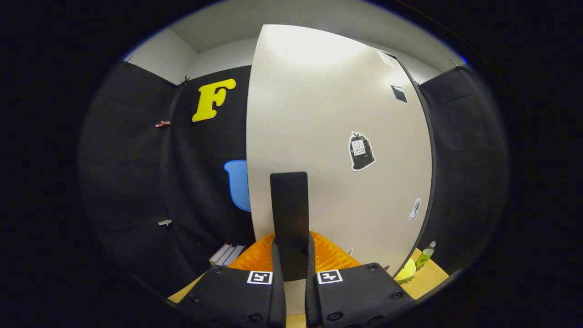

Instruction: Open the shoe cabinet door, grab the shoes and put them into the shoe cabinet, then close the shoe cabinet door.

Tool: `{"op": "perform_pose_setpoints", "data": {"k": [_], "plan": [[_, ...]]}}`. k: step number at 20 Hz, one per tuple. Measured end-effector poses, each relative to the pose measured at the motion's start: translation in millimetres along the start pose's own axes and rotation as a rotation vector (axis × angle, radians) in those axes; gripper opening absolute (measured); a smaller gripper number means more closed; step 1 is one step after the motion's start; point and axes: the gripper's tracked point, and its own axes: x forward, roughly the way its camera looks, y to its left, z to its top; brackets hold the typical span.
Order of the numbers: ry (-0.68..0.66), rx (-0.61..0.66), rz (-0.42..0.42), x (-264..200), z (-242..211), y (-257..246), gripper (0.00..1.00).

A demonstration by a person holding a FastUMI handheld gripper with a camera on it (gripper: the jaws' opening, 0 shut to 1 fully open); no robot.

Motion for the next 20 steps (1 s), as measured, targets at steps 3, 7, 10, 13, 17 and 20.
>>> {"op": "perform_pose_setpoints", "data": {"k": [3, 7, 10, 13, 17, 20], "plan": [[0.004, -0.001, 0.022, -15, 1, -6, 0.21], [0.014, -0.005, 0.059, -38, 2, -18, 0.2], [0.02, -0.003, 0.092, -58, 2, -28, 0.21], [0.022, -0.002, 0.114, -76, 5, -45, 0.2], [0.028, 0.003, 0.121, -101, 6, -69, 0.2], [0.024, -0.002, 0.108, -117, 7, -88, 0.2]]}}
